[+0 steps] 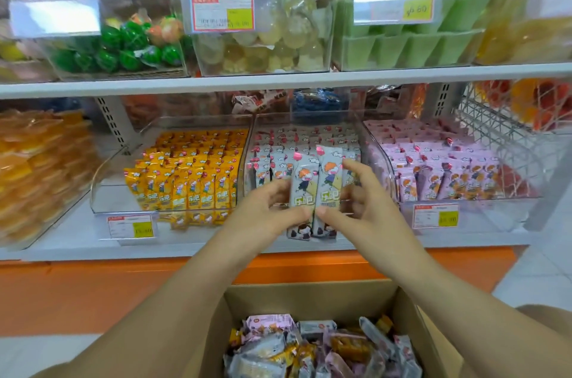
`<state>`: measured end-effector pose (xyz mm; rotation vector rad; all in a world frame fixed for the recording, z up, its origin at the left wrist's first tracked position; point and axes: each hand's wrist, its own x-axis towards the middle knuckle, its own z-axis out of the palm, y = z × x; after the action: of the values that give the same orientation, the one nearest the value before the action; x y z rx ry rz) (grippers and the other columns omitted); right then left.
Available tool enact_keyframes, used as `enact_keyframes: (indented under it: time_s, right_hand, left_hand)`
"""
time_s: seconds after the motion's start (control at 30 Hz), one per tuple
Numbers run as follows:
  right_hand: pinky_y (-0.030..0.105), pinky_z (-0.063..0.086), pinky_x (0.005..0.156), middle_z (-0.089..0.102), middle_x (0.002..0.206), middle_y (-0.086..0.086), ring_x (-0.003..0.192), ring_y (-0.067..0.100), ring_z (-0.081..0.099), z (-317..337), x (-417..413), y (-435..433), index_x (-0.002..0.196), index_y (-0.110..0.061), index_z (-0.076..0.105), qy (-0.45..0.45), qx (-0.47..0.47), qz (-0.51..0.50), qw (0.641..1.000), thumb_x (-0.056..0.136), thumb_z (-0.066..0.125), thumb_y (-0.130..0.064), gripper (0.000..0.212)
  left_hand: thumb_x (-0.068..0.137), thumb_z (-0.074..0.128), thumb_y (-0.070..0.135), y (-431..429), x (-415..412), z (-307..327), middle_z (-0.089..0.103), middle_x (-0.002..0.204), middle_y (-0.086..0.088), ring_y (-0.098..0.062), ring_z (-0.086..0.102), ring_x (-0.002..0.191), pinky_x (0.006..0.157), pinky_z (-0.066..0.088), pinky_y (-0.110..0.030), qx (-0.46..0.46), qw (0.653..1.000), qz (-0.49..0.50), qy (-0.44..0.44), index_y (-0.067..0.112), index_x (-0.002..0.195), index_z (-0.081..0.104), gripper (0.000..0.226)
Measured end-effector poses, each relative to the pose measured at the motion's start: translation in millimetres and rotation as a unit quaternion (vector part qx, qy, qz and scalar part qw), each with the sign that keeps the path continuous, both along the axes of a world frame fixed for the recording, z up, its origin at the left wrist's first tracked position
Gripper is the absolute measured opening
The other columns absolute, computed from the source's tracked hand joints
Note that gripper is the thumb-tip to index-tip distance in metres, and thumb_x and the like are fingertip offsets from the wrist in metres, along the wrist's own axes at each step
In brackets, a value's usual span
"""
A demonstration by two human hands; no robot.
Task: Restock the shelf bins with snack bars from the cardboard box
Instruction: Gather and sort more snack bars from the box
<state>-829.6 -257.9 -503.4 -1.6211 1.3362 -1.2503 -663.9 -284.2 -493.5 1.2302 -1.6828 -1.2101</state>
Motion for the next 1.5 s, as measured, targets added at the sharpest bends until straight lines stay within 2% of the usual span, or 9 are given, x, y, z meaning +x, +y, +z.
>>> enact_keyframes:
  time_s: [0.2, 0.4, 0.53, 0.67, 0.83, 1.03, 1.2, 1.4, 1.5]
  right_hand:
    - [0.022, 0.048, 0.065, 0.052, 0.087, -0.009, 0.064, 0.003, 0.051, 3.2, -6.0, 6.6, 0.104, -0.040, 0.042, 0.032, -0.003, 0.031, 0.999, 0.081, 0.072, -0.020, 0.043]
    - [0.010, 0.044, 0.070, 0.064, 0.107, -0.002, 0.097, 0.012, 0.059, 10.1, 3.4, 8.4, 0.117, -0.048, 0.032, 0.147, -0.003, 0.019, 0.989, 0.082, 0.071, -0.029, 0.056]
    - [0.008, 0.036, 0.086, 0.047, 0.110, -0.034, 0.104, -0.016, 0.046, 15.9, 12.0, -0.8, 0.115, -0.044, 0.042, 0.173, -0.022, 0.025, 0.984, 0.078, 0.071, -0.043, 0.048]
    - [0.011, 0.043, 0.062, 0.064, 0.082, -0.020, 0.069, -0.008, 0.058, 32.4, 27.7, -18.9, 0.099, -0.031, 0.059, 0.181, -0.071, 0.033, 0.980, 0.078, 0.074, -0.033, 0.026]
    - [0.019, 0.052, 0.071, 0.067, 0.083, -0.015, 0.073, 0.000, 0.064, 42.4, 20.1, -75.9, 0.094, -0.035, 0.057, 0.205, -0.115, -0.036, 0.971, 0.077, 0.076, -0.027, 0.027]
    - [0.034, 0.048, 0.070, 0.063, 0.085, 0.002, 0.079, 0.023, 0.062, -15.3, 14.9, -142.7, 0.094, -0.019, 0.058, 0.307, 0.042, -0.034, 0.950, 0.079, 0.074, -0.036, 0.028]
    - [0.035, 0.042, 0.085, 0.043, 0.131, 0.012, 0.107, 0.030, 0.052, -36.1, 24.4, -165.5, 0.130, -0.014, 0.037, 0.404, 0.000, -0.080, 0.911, 0.079, 0.075, -0.029, 0.065]
    - [0.025, 0.036, 0.074, 0.036, 0.130, 0.009, 0.070, 0.011, 0.049, -38.2, 15.6, -161.3, 0.128, -0.022, 0.044, 0.466, 0.008, -0.031, 0.884, 0.083, 0.072, -0.020, 0.053]
    - [0.029, 0.041, 0.083, 0.029, 0.142, 0.009, 0.087, 0.022, 0.056, -32.2, 12.4, -155.6, 0.137, -0.025, 0.038, 0.462, 0.021, -0.027, 0.886, 0.084, 0.071, -0.022, 0.062]
  left_hand:
    - [0.081, 0.072, 0.033, 6.2, 15.8, 11.9, 0.067, 0.074, 0.024, 0.010, 0.061, 0.067, 0.062, 0.044, -0.006, -0.065, 0.978, -0.091, -0.174, 0.033, 0.106, 0.063, 0.027]
    - [0.080, 0.074, 0.034, 9.1, 19.6, 10.1, 0.049, 0.053, 0.013, 0.012, 0.051, 0.051, 0.046, 0.030, -0.005, -0.150, 0.948, -0.070, -0.272, 0.033, 0.068, 0.041, 0.034]
    - [0.080, 0.071, 0.036, 0.0, 28.0, 3.1, 0.062, 0.074, 0.010, 0.002, 0.061, 0.079, 0.064, 0.047, -0.020, -0.158, 0.963, -0.051, -0.215, 0.031, 0.083, 0.054, 0.018]
    - [0.080, 0.072, 0.037, -20.7, 36.6, -7.7, 0.054, 0.078, 0.021, 0.012, 0.051, 0.076, 0.065, 0.038, -0.010, -0.235, 0.952, -0.017, -0.195, 0.039, 0.077, 0.052, 0.020]
    - [0.087, 0.063, 0.034, -52.7, 61.3, -15.4, 0.049, 0.121, 0.020, 0.002, 0.047, 0.109, 0.092, 0.036, -0.017, -0.264, 0.947, 0.091, -0.159, 0.036, 0.132, 0.050, 0.047]
    - [0.091, 0.060, 0.026, -74.6, 69.9, -38.4, 0.037, 0.113, 0.018, -0.001, 0.041, 0.110, 0.090, 0.025, -0.011, -0.254, 0.937, 0.097, -0.221, 0.030, 0.128, 0.056, 0.037]
    - [0.092, 0.058, 0.026, -79.2, 71.8, -44.0, 0.036, 0.113, 0.019, 0.007, 0.036, 0.099, 0.084, 0.026, -0.009, -0.276, 0.932, 0.102, -0.212, 0.030, 0.124, 0.059, 0.032]
    - [0.092, 0.058, 0.026, -78.1, 65.3, -45.0, 0.038, 0.123, 0.014, -0.002, 0.042, 0.105, 0.087, 0.043, -0.025, -0.277, 0.929, 0.112, -0.218, 0.030, 0.120, 0.060, 0.029]
    - [0.092, 0.058, 0.025, -78.2, 60.6, -40.7, 0.038, 0.129, 0.011, -0.010, 0.044, 0.116, 0.096, 0.043, -0.032, -0.271, 0.926, 0.115, -0.237, 0.028, 0.122, 0.059, 0.031]
